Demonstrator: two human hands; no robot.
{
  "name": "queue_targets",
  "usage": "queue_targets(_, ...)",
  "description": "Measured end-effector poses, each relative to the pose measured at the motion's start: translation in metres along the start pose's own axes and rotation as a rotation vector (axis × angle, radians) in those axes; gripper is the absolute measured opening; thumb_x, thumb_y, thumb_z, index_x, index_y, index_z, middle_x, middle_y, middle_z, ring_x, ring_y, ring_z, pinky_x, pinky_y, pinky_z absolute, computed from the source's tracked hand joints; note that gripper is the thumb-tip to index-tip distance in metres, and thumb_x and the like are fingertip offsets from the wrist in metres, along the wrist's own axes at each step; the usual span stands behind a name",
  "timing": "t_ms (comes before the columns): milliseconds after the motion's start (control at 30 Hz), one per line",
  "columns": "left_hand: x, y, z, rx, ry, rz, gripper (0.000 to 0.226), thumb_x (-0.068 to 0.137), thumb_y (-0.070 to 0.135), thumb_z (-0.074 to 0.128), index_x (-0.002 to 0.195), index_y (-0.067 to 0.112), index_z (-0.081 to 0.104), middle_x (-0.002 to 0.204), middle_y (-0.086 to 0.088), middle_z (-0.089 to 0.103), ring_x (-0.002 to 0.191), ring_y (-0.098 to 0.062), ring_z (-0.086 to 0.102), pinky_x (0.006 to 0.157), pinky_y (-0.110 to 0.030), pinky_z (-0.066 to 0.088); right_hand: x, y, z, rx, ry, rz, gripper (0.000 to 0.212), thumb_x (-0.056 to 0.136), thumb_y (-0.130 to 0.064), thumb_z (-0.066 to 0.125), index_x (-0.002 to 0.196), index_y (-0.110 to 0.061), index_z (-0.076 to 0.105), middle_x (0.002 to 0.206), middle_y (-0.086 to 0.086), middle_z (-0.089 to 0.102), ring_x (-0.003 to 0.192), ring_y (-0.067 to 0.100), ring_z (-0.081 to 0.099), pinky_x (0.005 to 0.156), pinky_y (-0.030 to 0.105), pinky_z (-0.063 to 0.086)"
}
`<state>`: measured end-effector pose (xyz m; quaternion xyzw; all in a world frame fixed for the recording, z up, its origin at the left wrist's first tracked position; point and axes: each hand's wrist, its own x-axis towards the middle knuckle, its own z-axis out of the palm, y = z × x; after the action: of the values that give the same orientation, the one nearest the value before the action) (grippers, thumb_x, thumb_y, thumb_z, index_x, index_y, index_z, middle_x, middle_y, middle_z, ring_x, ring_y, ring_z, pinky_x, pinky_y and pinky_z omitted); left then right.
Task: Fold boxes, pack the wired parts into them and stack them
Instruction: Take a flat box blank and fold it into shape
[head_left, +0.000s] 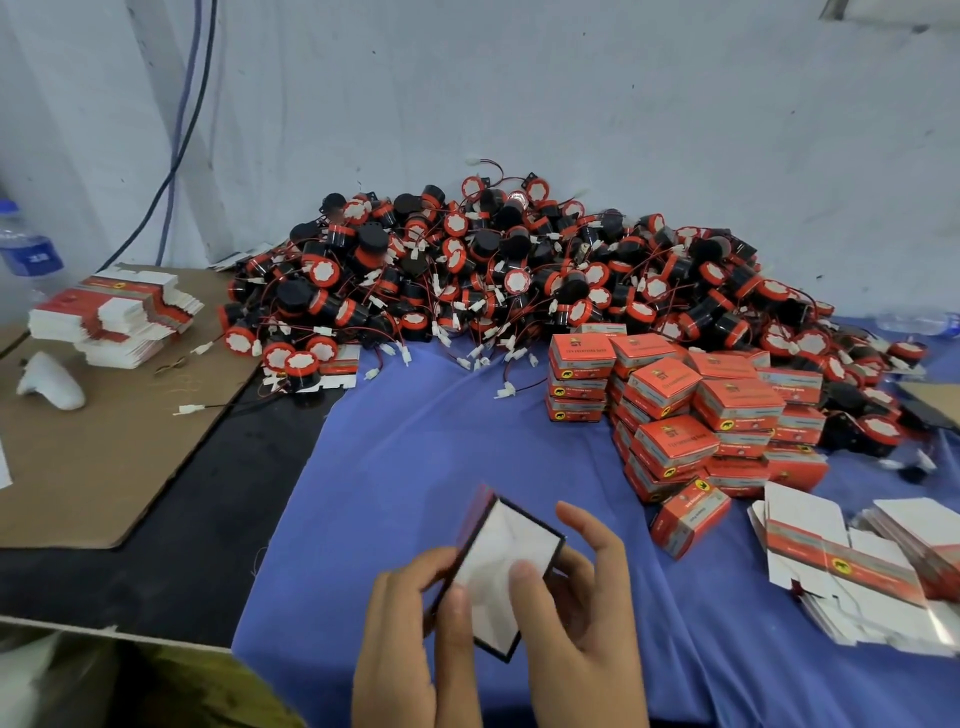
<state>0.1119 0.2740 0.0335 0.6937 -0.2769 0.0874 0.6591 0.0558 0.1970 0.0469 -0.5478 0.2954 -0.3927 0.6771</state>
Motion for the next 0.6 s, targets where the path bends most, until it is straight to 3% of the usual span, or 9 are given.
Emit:
queue_targets(100, 0.003, -0.003, 0.0, -0.071, -0.058, -0.132, 0.02, 0.089, 0.044, 0.051, 0.1, 0.049, 0.066, 0.1, 0.024, 0.068, 0.095, 0.002, 0.065, 0.067, -0.004, 0.048, 0.0, -0.012, -0.002, 0.076, -0.156, 0.078, 0.071, 0.074, 0.008, 0.072, 0.12, -0.044, 0.058, 0.084, 0.013, 0.075, 0.064, 0.016, 0.067, 0.061, 0.022, 0.055)
queue_targets(233, 0.003, -0.009, 0.0, 0.08, -0.065, -0.021, 0.021, 0.093, 0.045, 0.047, 0.099, 0.045, 0.067, 0.099, 0.025, 0.066, 0.095, 0.011, 0.062, 0.068, -0.005, 0.049, 0.003, -0.018, -0.002, -0.033, -0.173, 0.081, 0.072, 0.074, 0.006, 0.07, 0.116, -0.05, 0.056, 0.083, 0.014, 0.075, 0.064, 0.019, 0.065, 0.062, 0.024, 0.056)
queue_targets(300, -0.004, -0.012, 0.001, 0.161, -0.061, 0.025, 0.019, 0.098, 0.034, 0.049, 0.096, 0.039, 0.067, 0.093, 0.025, 0.067, 0.093, 0.013, 0.062, 0.07, -0.004, 0.049, 0.003, -0.018, -0.002, -0.081, -0.17, 0.049, 0.073, 0.074, 0.002, 0.072, 0.117, -0.052, 0.053, 0.082, 0.013, 0.075, 0.063, 0.018, 0.067, 0.063, 0.024, 0.057)
queue_targets(333, -0.007, -0.014, 0.003, 0.169, -0.022, -0.016, 0.022, 0.101, 0.028, 0.05, 0.094, 0.036, 0.069, 0.091, 0.025, 0.069, 0.088, 0.01, 0.065, 0.069, -0.009, 0.053, 0.003, -0.019, -0.002, -0.093, -0.194, 0.042, 0.074, 0.069, -0.005, 0.076, 0.119, -0.054, 0.052, 0.081, 0.012, 0.074, 0.063, 0.018, 0.067, 0.064, 0.024, 0.057)
queue_targets(400, -0.006, -0.012, 0.001, 0.011, -0.017, -0.278, 0.022, 0.104, 0.027, 0.053, 0.098, 0.038, 0.071, 0.087, 0.016, 0.074, 0.076, -0.004, 0.071, 0.069, -0.033, 0.062, 0.003, -0.02, -0.006, -0.067, -0.303, 0.03, 0.086, 0.062, -0.016, 0.085, 0.127, -0.057, 0.047, 0.088, 0.013, 0.075, 0.072, 0.021, 0.072, 0.071, 0.026, 0.058)
queue_targets(467, 0.009, -0.007, -0.001, -0.239, -0.222, -0.552, 0.015, 0.09, 0.043, 0.069, 0.103, 0.037, 0.072, 0.089, 0.005, 0.077, 0.076, -0.01, 0.074, 0.079, -0.043, 0.06, 0.004, -0.024, -0.01, -0.103, -0.417, -0.001, 0.098, 0.065, -0.016, 0.089, 0.135, -0.062, 0.038, 0.099, 0.01, 0.076, 0.086, 0.026, 0.075, 0.076, 0.028, 0.06)
queue_targets(500, 0.018, -0.009, -0.005, -0.34, -0.336, -0.623, 0.041, 0.078, 0.055, 0.075, 0.112, 0.032, 0.071, 0.091, 0.001, 0.077, 0.079, -0.012, 0.073, 0.084, -0.043, 0.057, 0.007, -0.021, -0.014, -0.206, -0.439, -0.055, 0.102, 0.069, -0.016, 0.088, 0.137, -0.066, 0.032, 0.102, 0.004, 0.077, 0.089, 0.022, 0.076, 0.079, 0.027, 0.06)
queue_targets(533, 0.027, -0.011, -0.008, -0.425, -0.41, -0.663, 0.059, 0.072, 0.055, 0.08, 0.123, 0.028, 0.067, 0.094, 0.0, 0.076, 0.083, -0.012, 0.072, 0.089, -0.04, 0.053, 0.009, -0.019, -0.019, -0.351, -0.476, -0.133, 0.105, 0.073, -0.018, 0.086, 0.138, -0.071, 0.024, 0.106, -0.006, 0.076, 0.092, 0.014, 0.075, 0.082, 0.024, 0.058)
queue_targets(600, 0.038, -0.013, -0.012, -0.347, -0.537, -0.542, 0.067, 0.069, 0.037, 0.088, 0.129, 0.037, 0.059, 0.101, 0.007, 0.075, 0.092, -0.009, 0.071, 0.089, -0.029, 0.053, 0.009, -0.022, -0.018, -0.67, -0.549, -0.271, 0.11, 0.08, -0.019, 0.079, 0.139, -0.076, 0.006, 0.115, -0.023, 0.069, 0.103, -0.004, 0.064, 0.088, 0.018, 0.053)
